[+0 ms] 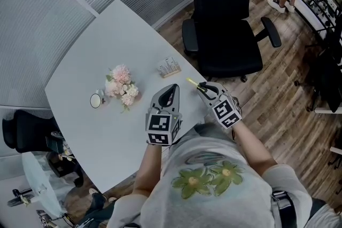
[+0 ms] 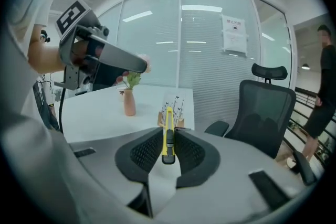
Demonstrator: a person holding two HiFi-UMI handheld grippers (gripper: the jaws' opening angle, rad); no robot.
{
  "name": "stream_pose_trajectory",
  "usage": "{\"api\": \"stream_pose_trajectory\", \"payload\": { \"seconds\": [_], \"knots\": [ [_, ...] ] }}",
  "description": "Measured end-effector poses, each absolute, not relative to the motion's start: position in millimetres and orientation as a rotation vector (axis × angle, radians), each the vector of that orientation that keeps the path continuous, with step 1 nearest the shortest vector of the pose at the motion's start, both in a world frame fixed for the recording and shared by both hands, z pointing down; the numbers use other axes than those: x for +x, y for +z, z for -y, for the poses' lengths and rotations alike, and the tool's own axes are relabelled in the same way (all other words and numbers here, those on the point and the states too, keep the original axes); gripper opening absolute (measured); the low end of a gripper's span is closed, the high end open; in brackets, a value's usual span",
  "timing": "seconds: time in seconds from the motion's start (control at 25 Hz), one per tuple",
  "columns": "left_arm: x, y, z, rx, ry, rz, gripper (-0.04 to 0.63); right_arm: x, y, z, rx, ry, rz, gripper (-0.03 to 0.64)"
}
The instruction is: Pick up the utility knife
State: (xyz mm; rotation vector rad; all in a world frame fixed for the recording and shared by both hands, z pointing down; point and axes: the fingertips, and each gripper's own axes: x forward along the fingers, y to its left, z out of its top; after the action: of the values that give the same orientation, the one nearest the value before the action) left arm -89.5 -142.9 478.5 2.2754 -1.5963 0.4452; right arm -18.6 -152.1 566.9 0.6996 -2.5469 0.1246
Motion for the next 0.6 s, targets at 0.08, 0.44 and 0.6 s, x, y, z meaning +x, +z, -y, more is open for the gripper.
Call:
{"api": "stream_pose_trajectory", "payload": {
  "seconds": [0.08, 0.44, 0.6],
  "knots": [
    [-89, 478, 143, 2.279, 0.444, 1.598, 0.011, -21, 556, 153, 0.707, 0.12, 2.567, 0.072],
    [-89, 473, 142, 2.287, 0.431, 1.609, 0.011, -32, 497, 149, 0.722, 0.077, 2.687, 0.072],
    [-93, 469, 140, 2.288, 0.409, 1.621, 0.011, -37, 476, 147, 0.749, 0.055, 2.721, 0.071]
  ]
}}
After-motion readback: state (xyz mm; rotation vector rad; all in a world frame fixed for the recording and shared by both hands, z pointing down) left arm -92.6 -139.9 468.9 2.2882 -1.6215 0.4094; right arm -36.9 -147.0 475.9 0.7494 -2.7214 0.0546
